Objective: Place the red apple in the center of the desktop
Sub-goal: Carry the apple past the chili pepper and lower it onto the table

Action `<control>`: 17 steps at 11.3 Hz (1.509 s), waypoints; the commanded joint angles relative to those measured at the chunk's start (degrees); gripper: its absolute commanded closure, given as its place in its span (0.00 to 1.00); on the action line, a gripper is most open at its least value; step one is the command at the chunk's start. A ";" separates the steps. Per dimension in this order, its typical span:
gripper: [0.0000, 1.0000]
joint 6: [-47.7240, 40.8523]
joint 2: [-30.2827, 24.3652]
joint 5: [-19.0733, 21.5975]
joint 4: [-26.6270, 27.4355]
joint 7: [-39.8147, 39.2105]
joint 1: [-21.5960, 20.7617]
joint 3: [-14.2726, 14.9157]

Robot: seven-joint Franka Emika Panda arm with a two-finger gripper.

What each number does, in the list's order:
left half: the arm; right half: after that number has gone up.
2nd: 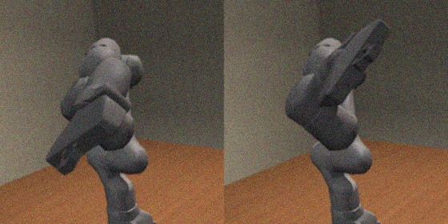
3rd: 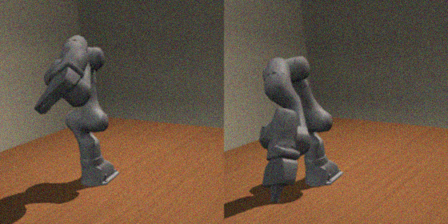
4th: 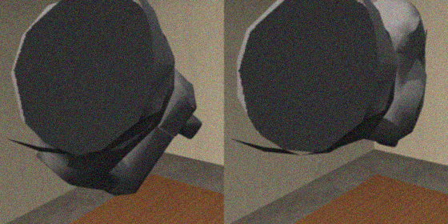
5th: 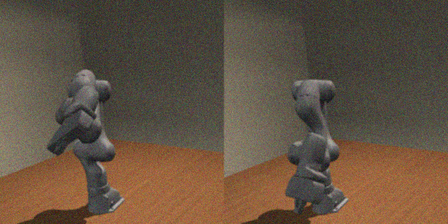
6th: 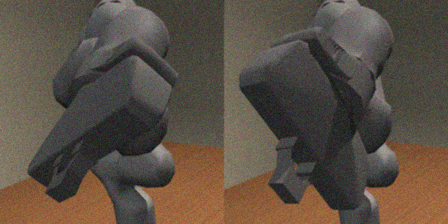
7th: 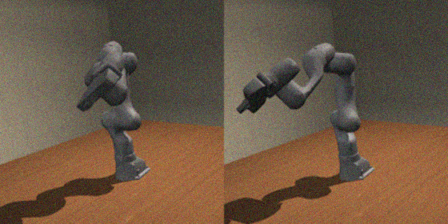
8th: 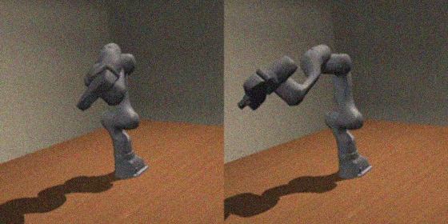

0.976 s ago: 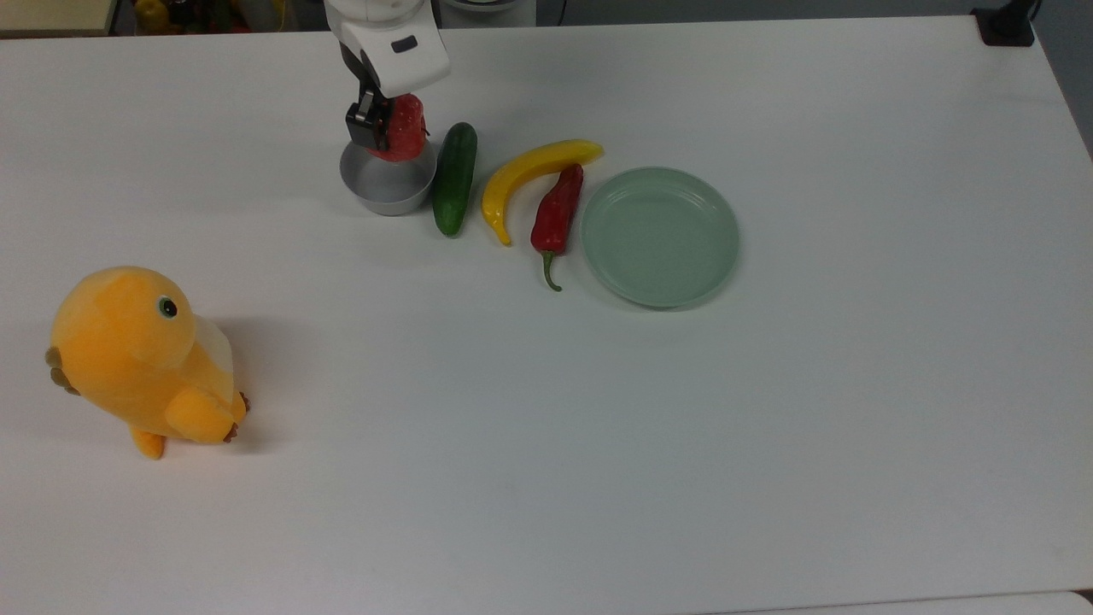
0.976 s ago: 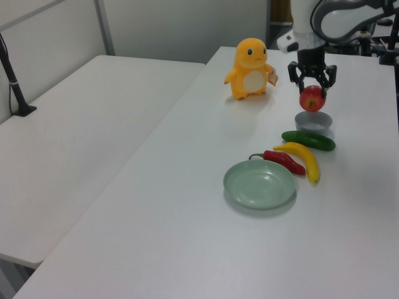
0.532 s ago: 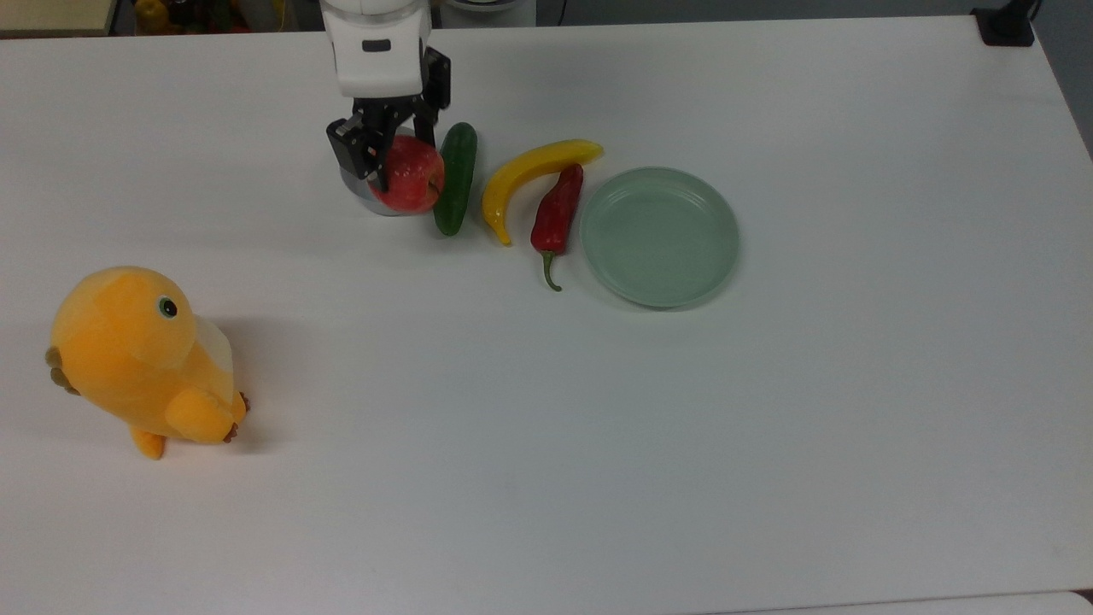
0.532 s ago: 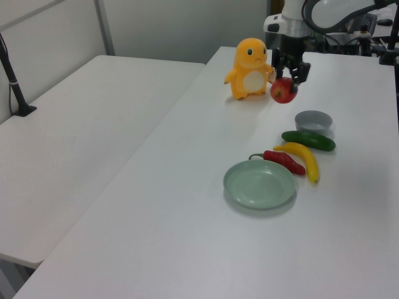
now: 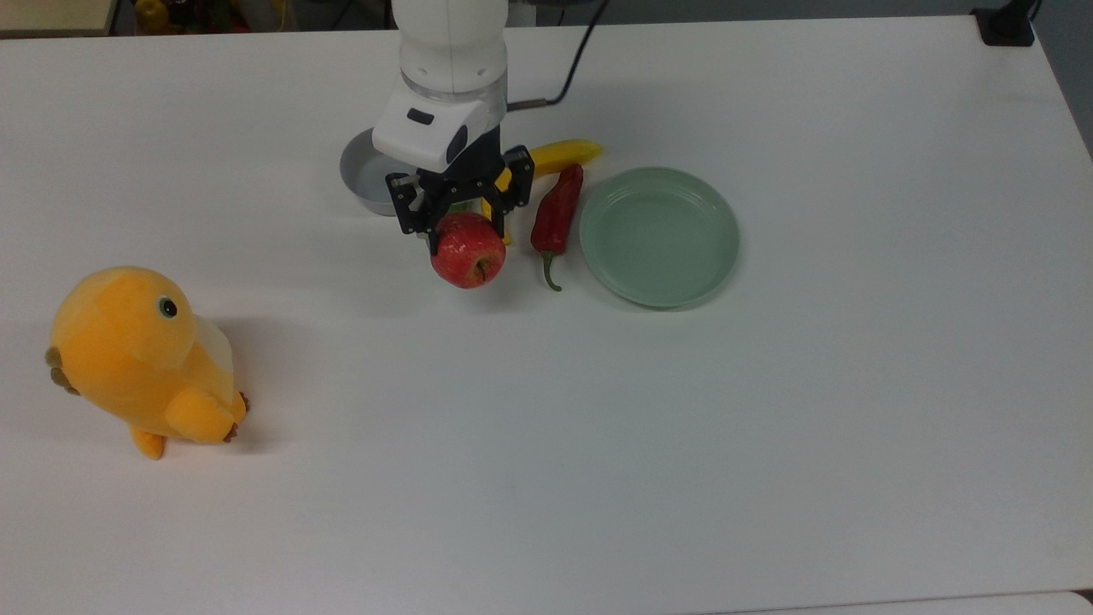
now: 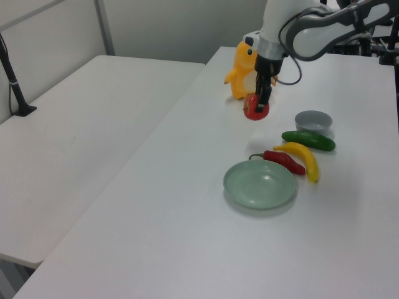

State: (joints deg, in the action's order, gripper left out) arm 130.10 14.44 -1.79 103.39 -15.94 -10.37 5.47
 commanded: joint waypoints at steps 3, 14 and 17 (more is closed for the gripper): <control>0.75 10.94 6.37 0.65 -2.22 24.16 -3.61 0.07; 0.74 11.32 9.73 -0.23 -1.44 25.70 -3.43 -1.60; 0.69 10.80 9.73 -0.40 -1.35 25.26 -3.17 -1.60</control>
State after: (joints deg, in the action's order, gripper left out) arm 142.10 24.33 -1.86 102.19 10.26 -13.67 3.89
